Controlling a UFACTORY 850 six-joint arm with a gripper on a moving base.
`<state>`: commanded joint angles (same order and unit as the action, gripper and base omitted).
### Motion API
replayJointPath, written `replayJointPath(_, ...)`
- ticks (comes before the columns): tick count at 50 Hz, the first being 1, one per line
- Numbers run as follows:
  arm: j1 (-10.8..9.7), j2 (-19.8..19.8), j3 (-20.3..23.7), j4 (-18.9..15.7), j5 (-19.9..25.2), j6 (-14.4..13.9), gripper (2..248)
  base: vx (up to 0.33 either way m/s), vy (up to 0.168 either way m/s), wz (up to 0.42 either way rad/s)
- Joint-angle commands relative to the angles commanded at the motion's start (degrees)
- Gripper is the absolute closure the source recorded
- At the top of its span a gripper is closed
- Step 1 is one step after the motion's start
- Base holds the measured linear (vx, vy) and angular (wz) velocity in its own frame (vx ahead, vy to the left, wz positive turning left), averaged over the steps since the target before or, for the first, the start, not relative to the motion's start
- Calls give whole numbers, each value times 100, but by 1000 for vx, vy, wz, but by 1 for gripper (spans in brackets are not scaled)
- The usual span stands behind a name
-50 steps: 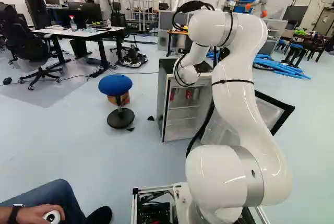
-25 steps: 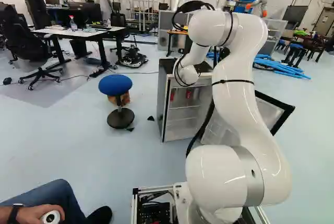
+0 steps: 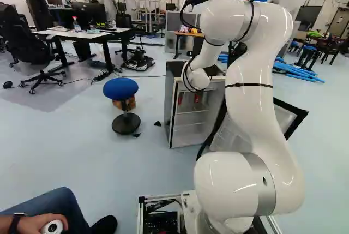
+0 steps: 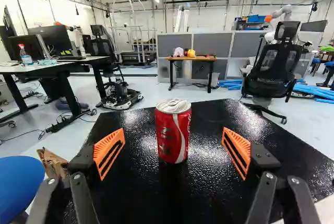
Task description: Grab a drink from the fridge
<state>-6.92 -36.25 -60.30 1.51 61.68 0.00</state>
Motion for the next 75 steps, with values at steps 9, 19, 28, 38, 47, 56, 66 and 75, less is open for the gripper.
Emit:
replayJointPath(9,-46,232,313,0,0,0,3,0,0,0)
replayJointPath(19,-115,562,651,0,-12,0,3,0,0,0)
replayJointPath(28,-192,869,928,0,-183,0,3,0,0,0)
replayJointPath(38,-297,1211,1219,0,-501,0,3,0,0,0)
replayJointPath(47,-396,1498,1451,0,-791,0,3,0,0,0)
replayJointPath(56,-510,1777,1662,0,-1090,0,3,0,0,0)
replayJointPath(66,-654,2070,1867,0,-1423,0,3,0,0,0)
replayJointPath(75,-800,2309,2015,0,-1713,0,3,0,0,0)
